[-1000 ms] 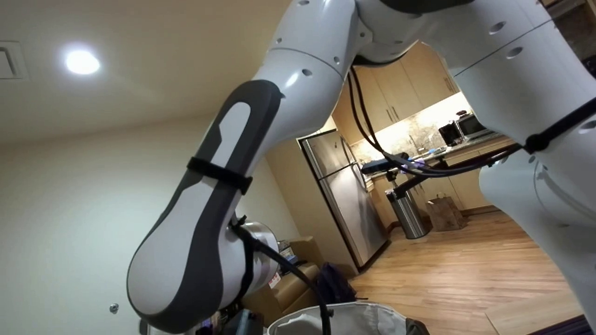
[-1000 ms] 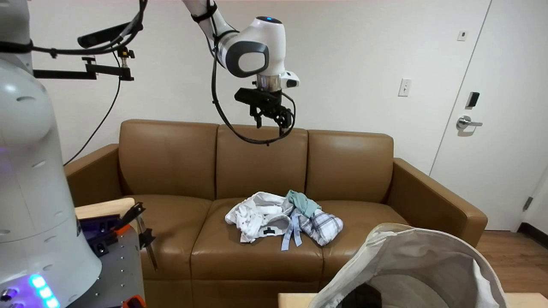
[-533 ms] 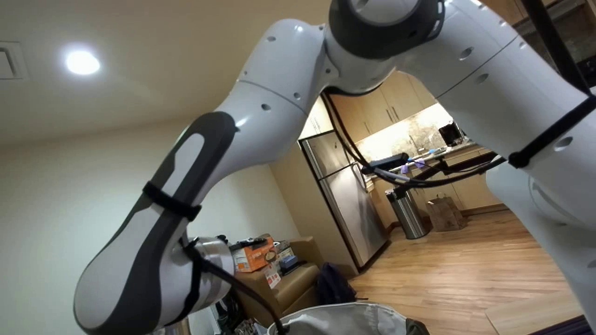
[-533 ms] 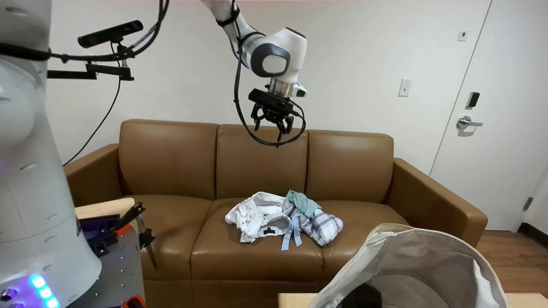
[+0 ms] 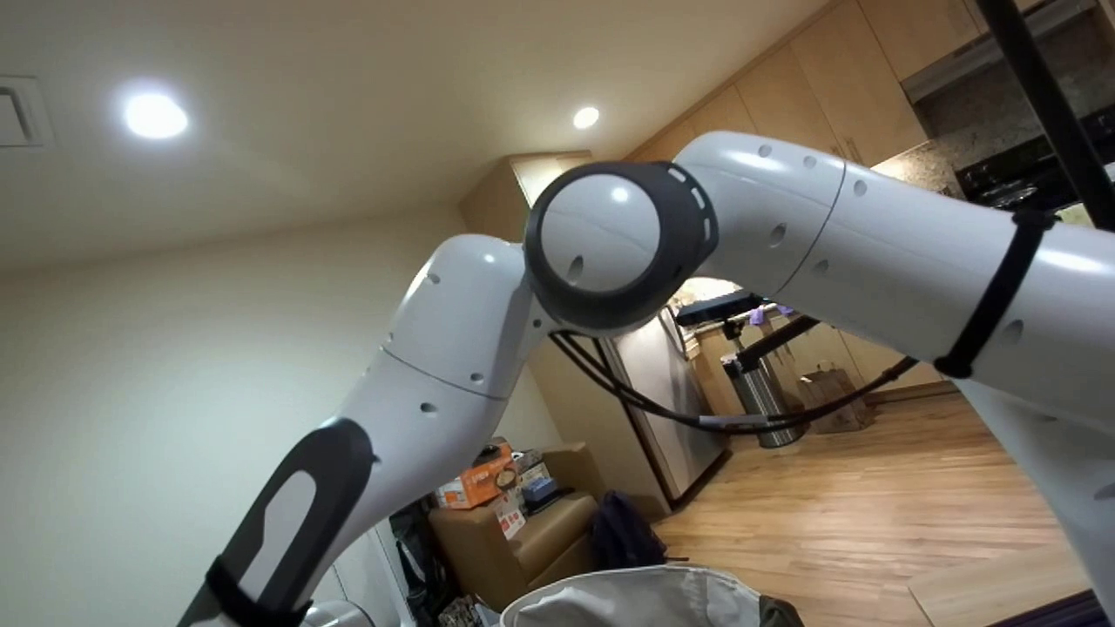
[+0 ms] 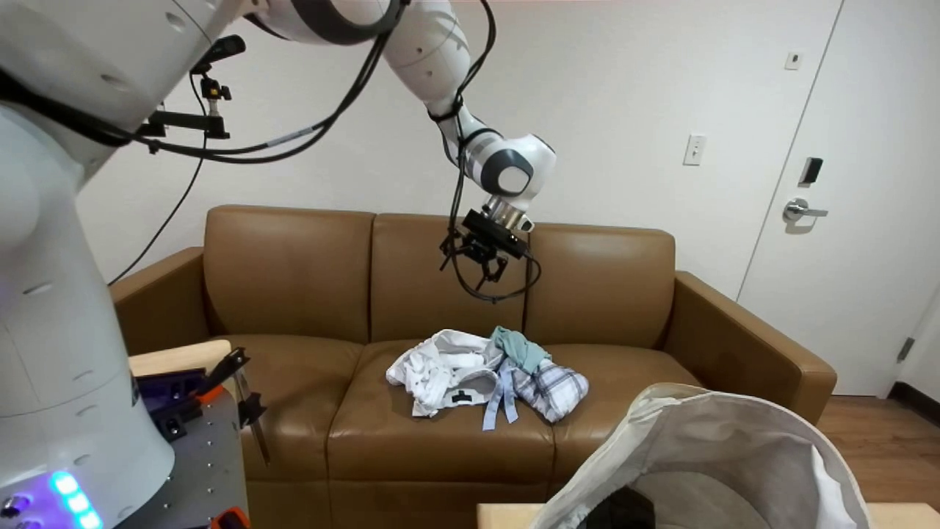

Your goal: Put the white short in the bag

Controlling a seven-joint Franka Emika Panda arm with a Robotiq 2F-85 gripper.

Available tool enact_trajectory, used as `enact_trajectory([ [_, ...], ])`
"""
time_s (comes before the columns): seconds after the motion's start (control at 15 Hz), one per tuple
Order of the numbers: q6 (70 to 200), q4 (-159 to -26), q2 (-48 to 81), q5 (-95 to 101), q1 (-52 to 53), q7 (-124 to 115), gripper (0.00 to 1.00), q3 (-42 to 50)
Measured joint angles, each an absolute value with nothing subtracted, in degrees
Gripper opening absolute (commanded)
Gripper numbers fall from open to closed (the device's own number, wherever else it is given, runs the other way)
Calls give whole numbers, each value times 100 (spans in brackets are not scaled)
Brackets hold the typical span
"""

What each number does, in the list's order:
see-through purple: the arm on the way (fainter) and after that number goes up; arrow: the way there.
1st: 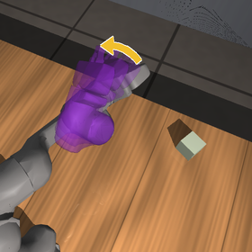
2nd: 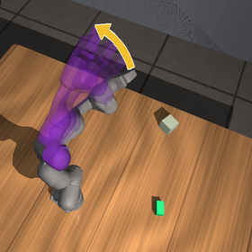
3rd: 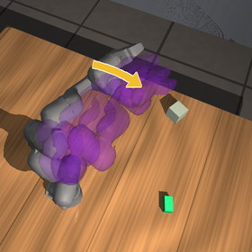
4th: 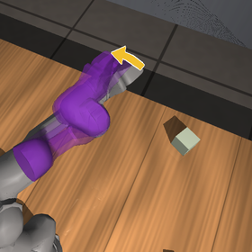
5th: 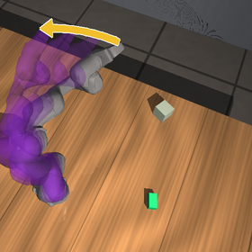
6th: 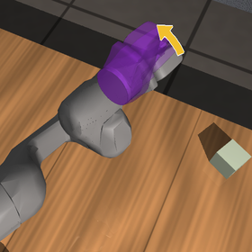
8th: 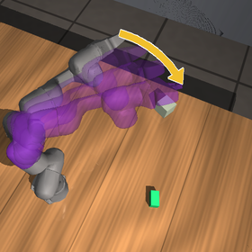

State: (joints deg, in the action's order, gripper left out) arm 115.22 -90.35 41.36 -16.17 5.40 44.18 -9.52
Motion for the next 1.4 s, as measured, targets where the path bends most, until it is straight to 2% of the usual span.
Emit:
enact_trajectory([
  [0.27,11441,-8783,4326,-1615,524,4475,100,-973],
  [0.53,11525,-8396,4632,-449,844,4180,100,-890],
  [0.87,11525,-6935,6055,1030,1528,4175,100,-804],
  [1.4,11490,-4714,8067,2302,2411,4177,100,187],
])
